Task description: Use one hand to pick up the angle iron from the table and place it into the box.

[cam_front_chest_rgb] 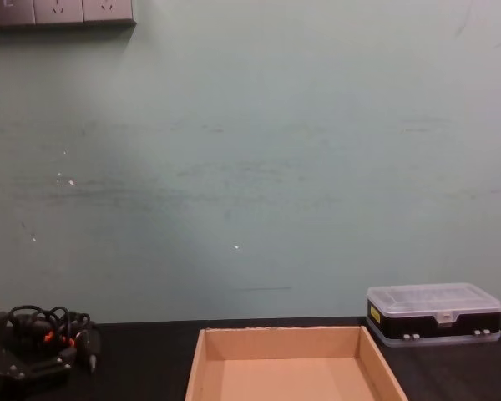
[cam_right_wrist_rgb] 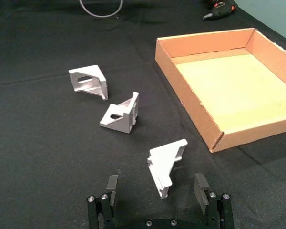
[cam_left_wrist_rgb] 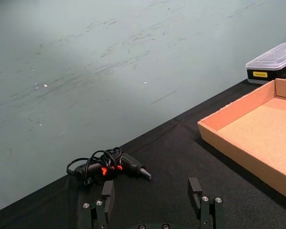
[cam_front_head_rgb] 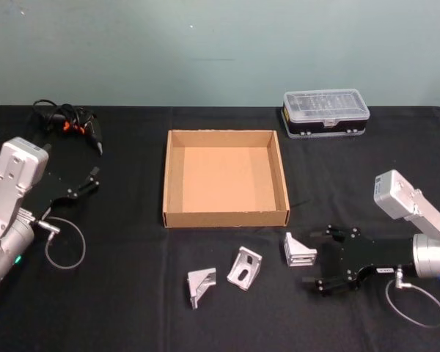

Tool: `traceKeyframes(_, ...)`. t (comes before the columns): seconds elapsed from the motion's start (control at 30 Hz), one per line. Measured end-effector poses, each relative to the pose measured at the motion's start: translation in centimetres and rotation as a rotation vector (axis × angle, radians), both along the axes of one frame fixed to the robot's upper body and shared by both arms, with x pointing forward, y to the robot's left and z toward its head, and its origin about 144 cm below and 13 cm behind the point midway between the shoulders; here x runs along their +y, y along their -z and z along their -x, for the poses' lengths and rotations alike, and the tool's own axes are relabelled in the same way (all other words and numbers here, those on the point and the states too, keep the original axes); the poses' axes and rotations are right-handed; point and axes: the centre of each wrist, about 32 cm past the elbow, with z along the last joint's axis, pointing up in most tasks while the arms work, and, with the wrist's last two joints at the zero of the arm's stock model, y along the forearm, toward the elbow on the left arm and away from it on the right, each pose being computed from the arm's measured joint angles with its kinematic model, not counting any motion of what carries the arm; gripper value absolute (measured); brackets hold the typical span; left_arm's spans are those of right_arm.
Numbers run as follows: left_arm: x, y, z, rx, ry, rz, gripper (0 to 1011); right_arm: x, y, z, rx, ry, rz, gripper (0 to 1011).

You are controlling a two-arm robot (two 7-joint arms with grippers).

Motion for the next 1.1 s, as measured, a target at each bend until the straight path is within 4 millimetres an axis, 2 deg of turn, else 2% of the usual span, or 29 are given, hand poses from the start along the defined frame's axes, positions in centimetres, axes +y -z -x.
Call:
traceKeyframes(0.53, 0.0, 0.0, 0.0, 0.000, 0.000, 0.000, 1011, 0.5, 1.0, -0.7, 0.005, 0.012, -0.030, 1003)
traceKeyframes(0.87, 0.0, 0.0, 0.0, 0.000, 0.000, 0.000, 1011, 0.5, 1.0, -0.7, 0.004, 0.012, -0.030, 1003)
traceKeyframes(1.1, 0.0, 0.0, 0.0, 0.000, 0.000, 0.000, 1012, 0.5, 0.9, -0.7, 0.002, 0.011, -0.030, 875)
